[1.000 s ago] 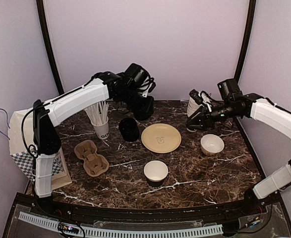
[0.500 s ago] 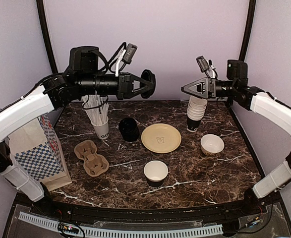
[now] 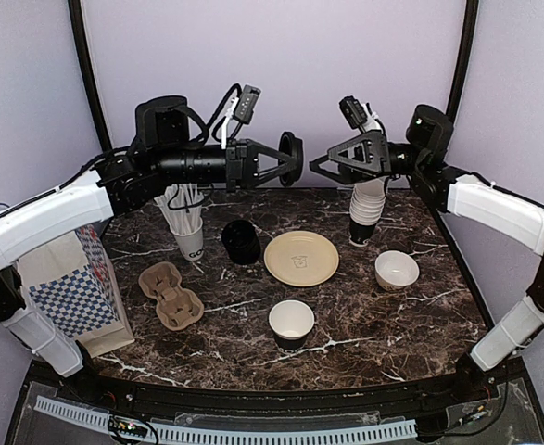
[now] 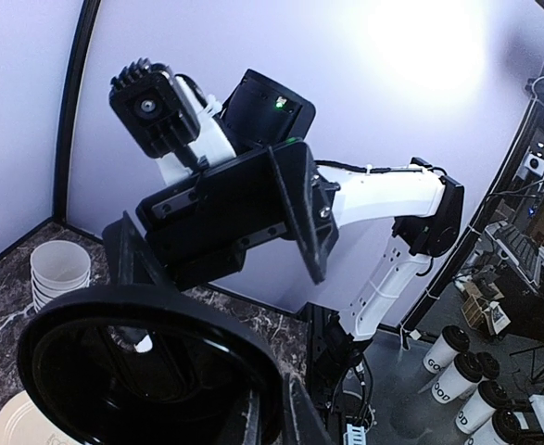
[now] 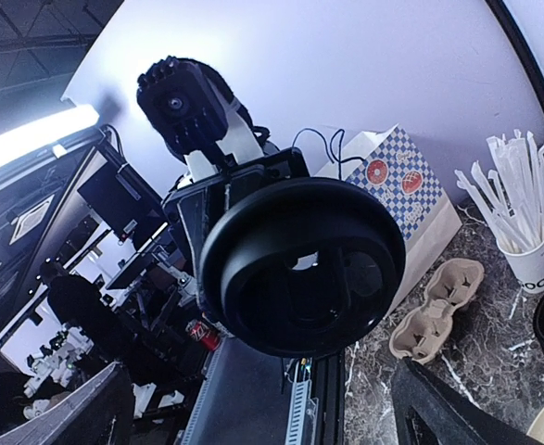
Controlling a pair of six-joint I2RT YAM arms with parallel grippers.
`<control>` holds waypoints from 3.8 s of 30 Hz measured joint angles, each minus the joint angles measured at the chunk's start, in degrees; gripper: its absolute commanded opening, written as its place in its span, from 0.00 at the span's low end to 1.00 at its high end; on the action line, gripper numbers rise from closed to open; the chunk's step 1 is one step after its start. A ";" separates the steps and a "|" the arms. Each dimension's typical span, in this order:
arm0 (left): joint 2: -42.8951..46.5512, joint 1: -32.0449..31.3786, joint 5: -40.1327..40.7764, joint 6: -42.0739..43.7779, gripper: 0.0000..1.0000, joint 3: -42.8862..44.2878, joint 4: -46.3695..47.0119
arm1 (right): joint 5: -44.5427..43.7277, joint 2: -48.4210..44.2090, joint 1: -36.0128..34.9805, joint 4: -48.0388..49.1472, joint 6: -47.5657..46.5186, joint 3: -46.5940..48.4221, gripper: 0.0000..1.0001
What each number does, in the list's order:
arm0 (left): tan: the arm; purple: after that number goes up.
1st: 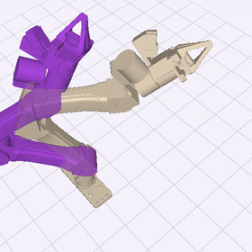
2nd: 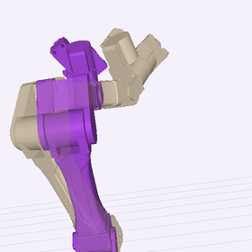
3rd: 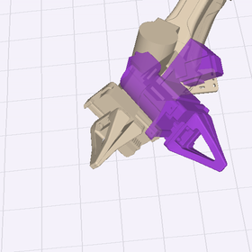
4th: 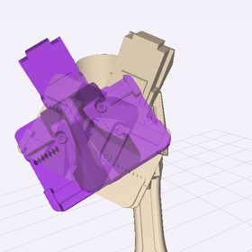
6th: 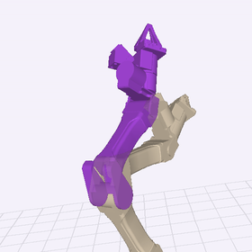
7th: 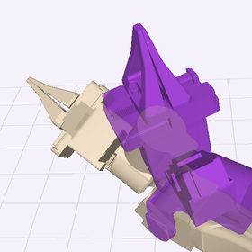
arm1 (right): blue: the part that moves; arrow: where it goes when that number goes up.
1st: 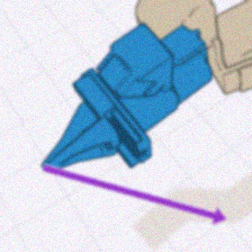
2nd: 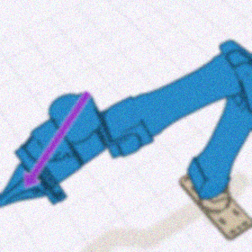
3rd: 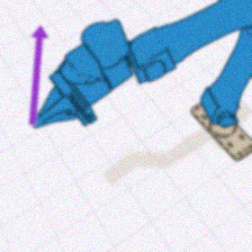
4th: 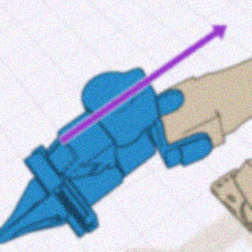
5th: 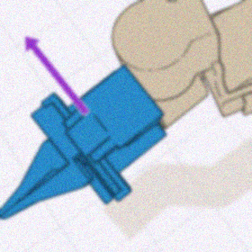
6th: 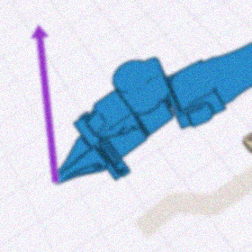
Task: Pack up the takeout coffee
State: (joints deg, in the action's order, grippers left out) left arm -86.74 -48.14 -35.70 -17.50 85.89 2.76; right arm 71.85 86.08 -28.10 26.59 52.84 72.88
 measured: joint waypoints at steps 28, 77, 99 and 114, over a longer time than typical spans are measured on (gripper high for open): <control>-2.95 0.00 -3.96 -3.34 0.13 0.00 5.29 | -0.46 4.04 -4.22 -4.66 -1.20 3.61 0.86; 8.04 1.22 28.00 9.35 0.67 -3.65 -26.86 | -32.02 4.37 -8.17 -75.19 -73.18 19.39 0.74; 10.21 5.62 42.84 1.66 0.67 -10.67 -28.11 | -58.58 13.84 -31.67 -94.12 -89.83 20.24 0.75; 11.82 5.62 42.77 1.29 0.67 -13.18 -26.56 | -62.07 20.06 -33.35 -95.10 -88.98 23.50 0.75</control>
State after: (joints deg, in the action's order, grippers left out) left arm -74.91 -42.52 7.07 -16.21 72.71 -23.79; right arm 9.78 106.15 -61.45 -68.51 -36.14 96.38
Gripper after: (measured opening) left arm 0.670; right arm 0.745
